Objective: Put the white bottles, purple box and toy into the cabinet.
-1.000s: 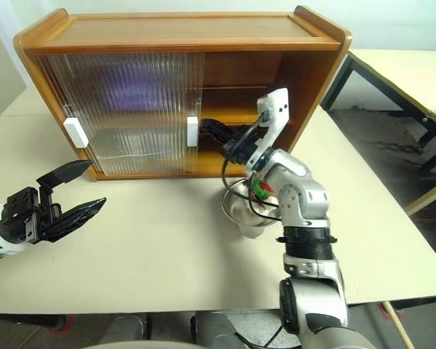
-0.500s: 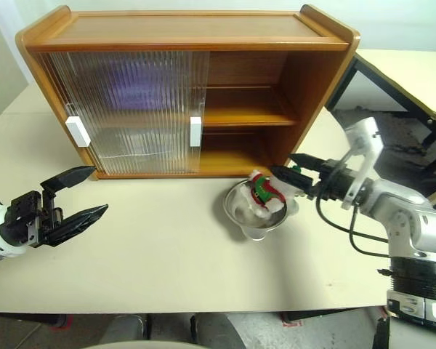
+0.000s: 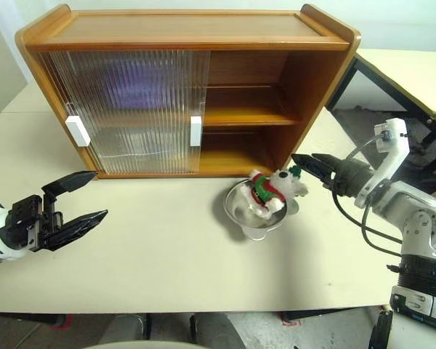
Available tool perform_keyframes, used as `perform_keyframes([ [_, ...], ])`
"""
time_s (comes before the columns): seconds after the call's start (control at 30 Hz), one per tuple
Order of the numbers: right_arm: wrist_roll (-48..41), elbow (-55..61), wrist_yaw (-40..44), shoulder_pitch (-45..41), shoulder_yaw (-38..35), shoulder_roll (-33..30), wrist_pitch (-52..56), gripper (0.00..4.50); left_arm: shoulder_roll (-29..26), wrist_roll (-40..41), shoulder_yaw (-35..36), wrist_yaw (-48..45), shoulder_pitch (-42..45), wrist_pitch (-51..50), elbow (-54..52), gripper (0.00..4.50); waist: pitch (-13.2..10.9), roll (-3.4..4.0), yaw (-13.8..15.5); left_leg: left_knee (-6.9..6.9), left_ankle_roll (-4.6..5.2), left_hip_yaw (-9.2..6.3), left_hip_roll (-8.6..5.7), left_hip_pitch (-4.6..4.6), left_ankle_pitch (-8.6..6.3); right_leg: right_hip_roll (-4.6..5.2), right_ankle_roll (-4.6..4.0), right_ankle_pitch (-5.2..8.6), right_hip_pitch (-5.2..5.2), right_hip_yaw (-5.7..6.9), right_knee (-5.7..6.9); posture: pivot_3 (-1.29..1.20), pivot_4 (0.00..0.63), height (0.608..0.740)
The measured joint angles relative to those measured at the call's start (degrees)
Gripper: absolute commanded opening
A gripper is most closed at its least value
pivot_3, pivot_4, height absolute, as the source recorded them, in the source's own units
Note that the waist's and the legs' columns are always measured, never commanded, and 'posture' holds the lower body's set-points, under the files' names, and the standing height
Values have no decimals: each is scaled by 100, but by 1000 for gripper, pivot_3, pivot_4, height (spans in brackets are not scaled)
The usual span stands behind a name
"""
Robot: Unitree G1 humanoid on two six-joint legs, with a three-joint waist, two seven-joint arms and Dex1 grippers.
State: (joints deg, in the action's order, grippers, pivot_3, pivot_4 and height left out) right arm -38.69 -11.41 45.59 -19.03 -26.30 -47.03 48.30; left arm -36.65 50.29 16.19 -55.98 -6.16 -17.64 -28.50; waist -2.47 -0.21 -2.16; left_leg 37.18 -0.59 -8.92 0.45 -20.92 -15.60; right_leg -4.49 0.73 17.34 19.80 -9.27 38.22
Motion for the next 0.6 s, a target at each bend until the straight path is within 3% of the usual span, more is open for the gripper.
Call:
perform_keyframes([
  [0.57,-276,-6,-399,-95,-44,272,1261,4432,-35,-106,0,-19,83,-2,27,4500,2,0,0,0,1,-1,-1,2,0,-4,8,0,0,0,0,-59,52,740],
  [0.6,-344,-18,-421,-153,-93,368,1261,4271,-35,-105,0,-1,99,-13,27,4500,2,1,-5,1,1,0,-1,2,0,-5,9,-1,1,0,1,-59,52,740],
])
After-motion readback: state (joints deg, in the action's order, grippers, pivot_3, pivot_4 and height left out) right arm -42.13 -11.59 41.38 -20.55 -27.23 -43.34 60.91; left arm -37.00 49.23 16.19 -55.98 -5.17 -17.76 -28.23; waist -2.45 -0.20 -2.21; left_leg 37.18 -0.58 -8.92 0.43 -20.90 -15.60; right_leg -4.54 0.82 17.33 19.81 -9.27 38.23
